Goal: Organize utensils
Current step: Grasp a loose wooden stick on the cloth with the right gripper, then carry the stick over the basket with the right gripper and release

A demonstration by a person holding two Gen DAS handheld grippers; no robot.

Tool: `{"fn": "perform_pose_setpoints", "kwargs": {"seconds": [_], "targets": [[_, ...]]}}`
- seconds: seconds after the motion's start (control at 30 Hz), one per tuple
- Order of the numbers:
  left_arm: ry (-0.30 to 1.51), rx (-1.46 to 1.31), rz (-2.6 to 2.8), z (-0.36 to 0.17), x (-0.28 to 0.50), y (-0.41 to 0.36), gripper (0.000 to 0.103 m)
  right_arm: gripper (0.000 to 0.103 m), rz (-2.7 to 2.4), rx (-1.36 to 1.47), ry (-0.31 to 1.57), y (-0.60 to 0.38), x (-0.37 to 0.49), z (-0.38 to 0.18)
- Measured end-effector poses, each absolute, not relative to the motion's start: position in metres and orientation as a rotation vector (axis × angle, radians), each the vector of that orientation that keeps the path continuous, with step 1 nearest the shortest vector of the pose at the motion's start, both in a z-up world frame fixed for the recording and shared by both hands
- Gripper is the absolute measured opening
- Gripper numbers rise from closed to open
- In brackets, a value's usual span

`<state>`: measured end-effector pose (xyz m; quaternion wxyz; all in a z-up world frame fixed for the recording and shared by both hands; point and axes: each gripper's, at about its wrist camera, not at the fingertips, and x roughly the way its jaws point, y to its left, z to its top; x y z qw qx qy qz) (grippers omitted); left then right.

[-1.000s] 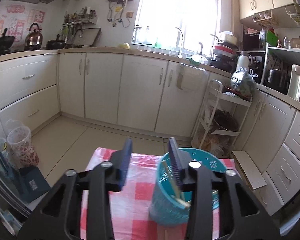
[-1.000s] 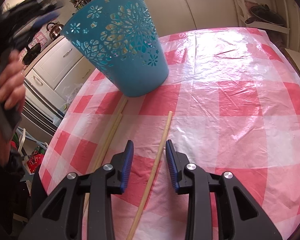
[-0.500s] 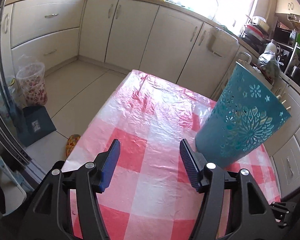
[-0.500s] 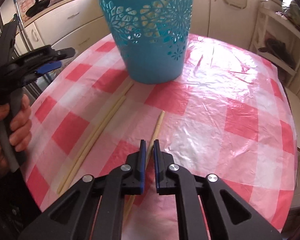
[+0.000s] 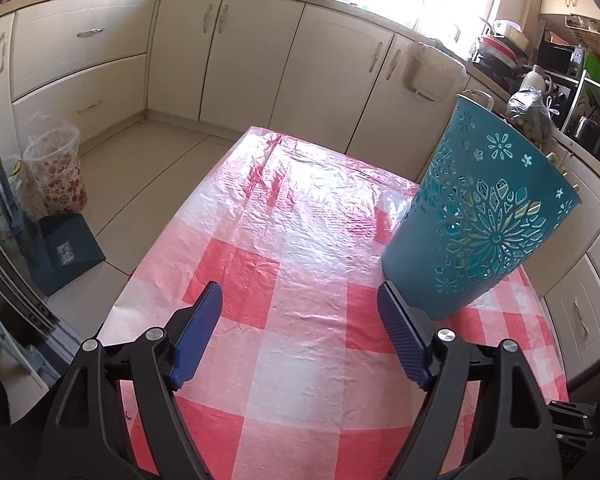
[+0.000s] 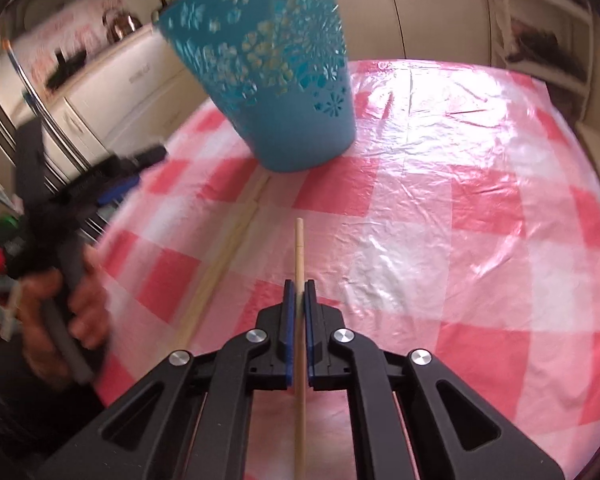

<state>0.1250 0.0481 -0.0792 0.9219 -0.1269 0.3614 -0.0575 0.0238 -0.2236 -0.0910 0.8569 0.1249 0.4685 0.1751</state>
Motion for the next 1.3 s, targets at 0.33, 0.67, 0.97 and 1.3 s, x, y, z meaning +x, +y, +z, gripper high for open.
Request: {"fn": "perform_pose_setpoints", "kwargs": {"seconds": [0.33,0.67,0.97,1.3], "targets": [[0.745,-0.267,-0.114,-0.079,0.125,0.049,0.077,0.005,0.552,0.556,0.758,-0.242,0.014,-0.028],[0.740,-0.277,-0.117,-0.078,0.124,0.052,0.078,0.005,0.457,0.542,0.322,-0.234,0.067,0.098],[0.740,-0.296,-0.131,-0.078,0.125,0.054,0.078,0.005,0.199,0.388,0.116,-0.213,0.124,0.111],[0.743,-0.299,-0.140,-0.080,0.127,0.053,0.078,0.013,0.201,0.233,0.246,-0.195,0.127,0.059]]}}
